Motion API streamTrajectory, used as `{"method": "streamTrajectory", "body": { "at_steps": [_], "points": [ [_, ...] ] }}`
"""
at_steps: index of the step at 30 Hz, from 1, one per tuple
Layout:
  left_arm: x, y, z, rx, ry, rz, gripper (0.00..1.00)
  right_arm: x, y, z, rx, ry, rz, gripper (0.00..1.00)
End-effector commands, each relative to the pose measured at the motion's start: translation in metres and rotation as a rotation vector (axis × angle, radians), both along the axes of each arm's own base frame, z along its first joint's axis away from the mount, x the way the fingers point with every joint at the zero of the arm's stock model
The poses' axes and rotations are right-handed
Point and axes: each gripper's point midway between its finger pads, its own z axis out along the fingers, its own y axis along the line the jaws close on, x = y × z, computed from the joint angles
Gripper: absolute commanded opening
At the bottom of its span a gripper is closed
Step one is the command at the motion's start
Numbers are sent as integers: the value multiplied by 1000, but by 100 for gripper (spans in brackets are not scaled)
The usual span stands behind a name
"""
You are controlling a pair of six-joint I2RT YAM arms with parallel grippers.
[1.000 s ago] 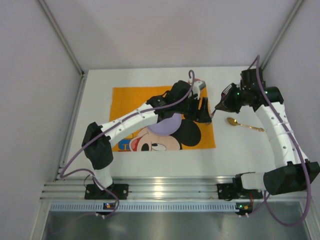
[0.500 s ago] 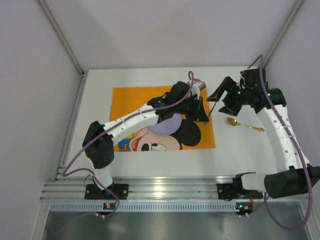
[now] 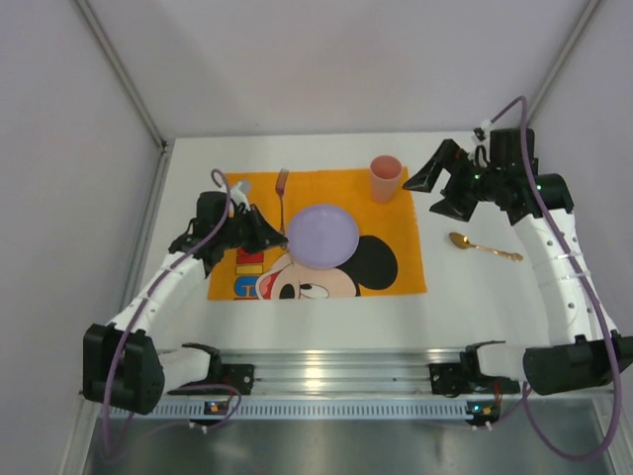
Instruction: Set the dinner table for one person
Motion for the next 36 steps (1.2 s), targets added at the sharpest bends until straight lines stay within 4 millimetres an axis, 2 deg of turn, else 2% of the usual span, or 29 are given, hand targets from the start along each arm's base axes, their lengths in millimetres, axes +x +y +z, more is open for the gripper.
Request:
{"method": "streamTrajectory", "body": {
  "at_steps": [1, 3, 5, 6, 7, 8, 10, 11, 17, 18, 20, 24, 30, 32, 33, 34, 36],
  "points": [
    [-4, 35, -18, -26, 43, 35, 0, -8, 4, -2, 4, -18, 41, 100],
    [-8, 46, -33, -51, 95, 43, 0, -9, 3, -5, -1, -14, 45, 100],
    [-2, 56, -45, -75, 113, 56, 0, -9, 3, -8, -5, -10, 52, 100],
    [-3, 54, -46, -89, 118, 32, 0, -10, 4, -10, -5, -5, 55, 100],
    [5, 64, -46, -103, 119, 51, 0, -10, 4, -12, -5, 0, 60, 100],
    [7, 65, -56, -116, 159, 44, 0, -9, 4, -15, -7, 7, 65, 100],
    [12, 67, -55, -169, 164, 12, 0, -10, 5, -16, -9, 10, 74, 100],
    [13, 67, -62, -190, 199, 4, 0, -11, 5, -17, -12, 13, 76, 100],
    [25, 83, -74, -175, 241, 34, 0, -15, -3, -21, -40, 23, 77, 100],
    [26, 86, -77, -160, 246, 40, 7, -15, -4, -23, -44, 26, 77, 100],
    [27, 92, -83, -118, 264, 64, 12, -17, -6, -25, -50, 29, 76, 100],
    [20, 101, -96, -72, 333, 106, 28, -17, -9, -30, -57, 40, 75, 100],
    [20, 121, -115, 67, 413, 168, 30, -14, -12, -34, -67, 46, 72, 100],
    [17, 129, -113, 118, 441, 191, 30, -14, -15, -35, -82, 47, 73, 100],
    [15, 134, -114, 152, 460, 209, 30, -11, -19, -38, -107, 48, 56, 100],
    [13, 149, -116, 238, 484, 255, 30, -11, -24, -41, -127, 55, 46, 100],
    [10, 158, -113, 289, 497, 284, 30, -9, -35, -53, -174, 73, 11, 100]
  ]
}}
